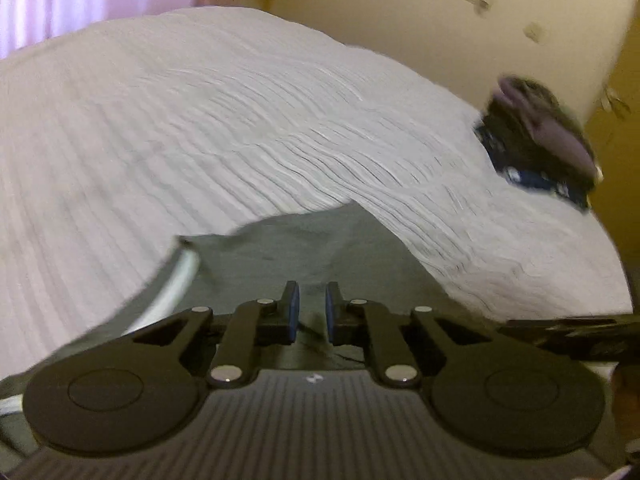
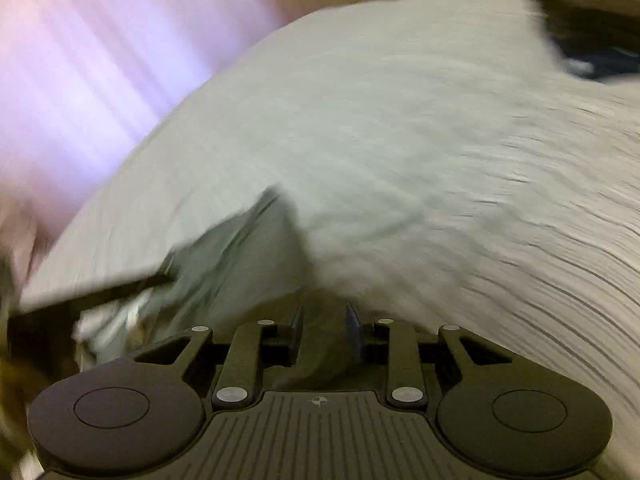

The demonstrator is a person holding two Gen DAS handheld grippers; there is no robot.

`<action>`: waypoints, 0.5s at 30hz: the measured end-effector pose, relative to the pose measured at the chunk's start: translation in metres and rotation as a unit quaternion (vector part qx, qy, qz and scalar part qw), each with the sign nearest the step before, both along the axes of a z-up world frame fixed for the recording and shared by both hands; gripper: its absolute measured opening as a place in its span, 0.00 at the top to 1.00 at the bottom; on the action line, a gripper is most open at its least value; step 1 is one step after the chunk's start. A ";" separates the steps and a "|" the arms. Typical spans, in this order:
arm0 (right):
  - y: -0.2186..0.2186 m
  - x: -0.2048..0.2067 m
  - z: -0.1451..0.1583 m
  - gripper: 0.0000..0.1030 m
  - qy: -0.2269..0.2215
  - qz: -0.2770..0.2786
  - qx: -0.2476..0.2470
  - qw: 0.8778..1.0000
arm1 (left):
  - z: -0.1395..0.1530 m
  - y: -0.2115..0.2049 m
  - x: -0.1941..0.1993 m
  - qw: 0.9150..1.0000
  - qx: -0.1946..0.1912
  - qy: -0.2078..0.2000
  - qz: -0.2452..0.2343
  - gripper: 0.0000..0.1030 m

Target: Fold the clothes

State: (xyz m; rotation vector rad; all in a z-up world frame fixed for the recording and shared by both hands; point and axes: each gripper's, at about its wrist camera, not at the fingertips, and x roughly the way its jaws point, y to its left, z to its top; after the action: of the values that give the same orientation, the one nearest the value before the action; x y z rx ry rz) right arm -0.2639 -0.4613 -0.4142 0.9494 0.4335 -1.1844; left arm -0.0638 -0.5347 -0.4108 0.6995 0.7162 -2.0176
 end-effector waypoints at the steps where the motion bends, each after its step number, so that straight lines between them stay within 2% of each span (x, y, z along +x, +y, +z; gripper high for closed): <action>1: -0.005 0.006 -0.009 0.72 0.030 0.012 0.009 0.999 | -0.010 -0.004 -0.005 1.000 0.008 -0.024 0.003 0.90; 2: -0.009 0.010 -0.018 0.73 0.062 0.025 0.012 0.998 | -0.021 -0.008 -0.010 0.999 0.016 -0.048 0.006 0.92; 3: -0.008 0.010 -0.019 0.80 0.077 0.034 0.011 0.996 | -0.030 -0.012 -0.014 0.997 0.024 -0.068 0.010 0.94; 5: -0.005 0.004 -0.016 0.84 0.092 0.046 0.009 0.995 | -0.019 -0.012 -0.005 0.998 0.014 -0.049 0.047 0.94; 7: -0.003 -0.006 0.000 0.83 0.093 0.045 0.009 0.995 | 0.005 -0.003 0.009 0.995 -0.013 -0.025 0.091 0.93; 9: -0.003 -0.016 0.015 0.83 0.084 0.046 0.010 0.995 | 0.020 0.005 0.024 0.992 0.001 0.001 0.123 0.92; 12: -0.027 -0.025 0.024 0.82 0.048 0.066 0.012 0.997 | 0.031 0.023 0.037 0.990 0.030 0.004 0.140 0.92; 13: -0.039 -0.026 0.027 0.70 0.039 0.079 0.011 0.996 | 0.034 0.031 0.040 0.988 0.036 -0.005 0.148 0.92; 14: -0.050 -0.026 0.029 0.43 0.029 0.091 0.011 0.995 | 0.037 0.038 0.043 0.987 0.041 -0.012 0.157 0.92; 15: -0.063 -0.025 0.029 0.33 0.019 0.105 0.010 0.994 | 0.038 0.046 0.049 0.983 0.048 -0.010 0.178 0.92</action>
State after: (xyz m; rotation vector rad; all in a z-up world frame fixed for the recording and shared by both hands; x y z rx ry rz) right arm -0.2888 -0.5245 -0.3849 0.8773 0.5619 -1.0096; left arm -0.0145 -0.4882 -0.3733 0.5976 0.8650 -1.6578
